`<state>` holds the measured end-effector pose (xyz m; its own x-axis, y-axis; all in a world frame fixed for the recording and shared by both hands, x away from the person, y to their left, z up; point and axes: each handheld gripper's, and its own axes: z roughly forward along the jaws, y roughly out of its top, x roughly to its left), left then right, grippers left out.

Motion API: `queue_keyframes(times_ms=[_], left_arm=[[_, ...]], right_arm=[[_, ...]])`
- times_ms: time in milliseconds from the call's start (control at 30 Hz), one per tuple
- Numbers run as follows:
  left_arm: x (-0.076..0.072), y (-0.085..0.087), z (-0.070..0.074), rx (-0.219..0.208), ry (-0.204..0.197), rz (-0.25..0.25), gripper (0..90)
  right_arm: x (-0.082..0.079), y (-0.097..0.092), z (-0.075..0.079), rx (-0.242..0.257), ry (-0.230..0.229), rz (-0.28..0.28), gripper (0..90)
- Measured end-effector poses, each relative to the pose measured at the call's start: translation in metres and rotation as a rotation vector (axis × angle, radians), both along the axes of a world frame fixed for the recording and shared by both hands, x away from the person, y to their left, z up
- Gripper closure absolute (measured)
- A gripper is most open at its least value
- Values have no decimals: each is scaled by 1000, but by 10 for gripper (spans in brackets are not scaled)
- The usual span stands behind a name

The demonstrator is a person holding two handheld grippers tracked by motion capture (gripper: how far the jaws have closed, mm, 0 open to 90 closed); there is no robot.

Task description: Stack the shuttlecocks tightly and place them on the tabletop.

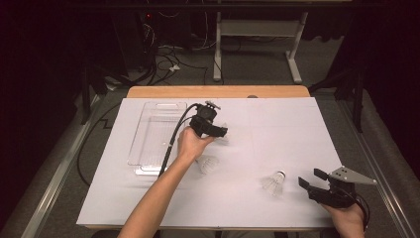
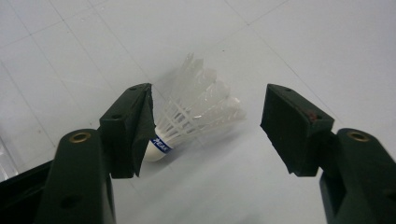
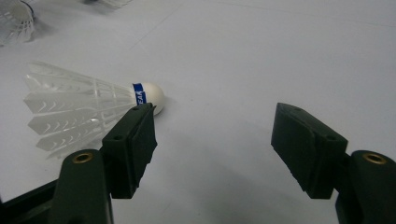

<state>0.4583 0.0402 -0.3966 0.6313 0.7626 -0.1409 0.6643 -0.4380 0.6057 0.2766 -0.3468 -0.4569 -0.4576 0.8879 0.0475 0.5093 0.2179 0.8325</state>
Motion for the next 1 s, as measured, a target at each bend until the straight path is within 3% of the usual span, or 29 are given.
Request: queue_keyframes(times_ms=[367,1000], left_arm=[[-9,12,2,-10,-3,-2,348],[-22,19,4,-5,-13,-13,338]], right_arm=[[0,-1,0,2,3,-1,309],[0,-1,0,4,3,-1,309]])
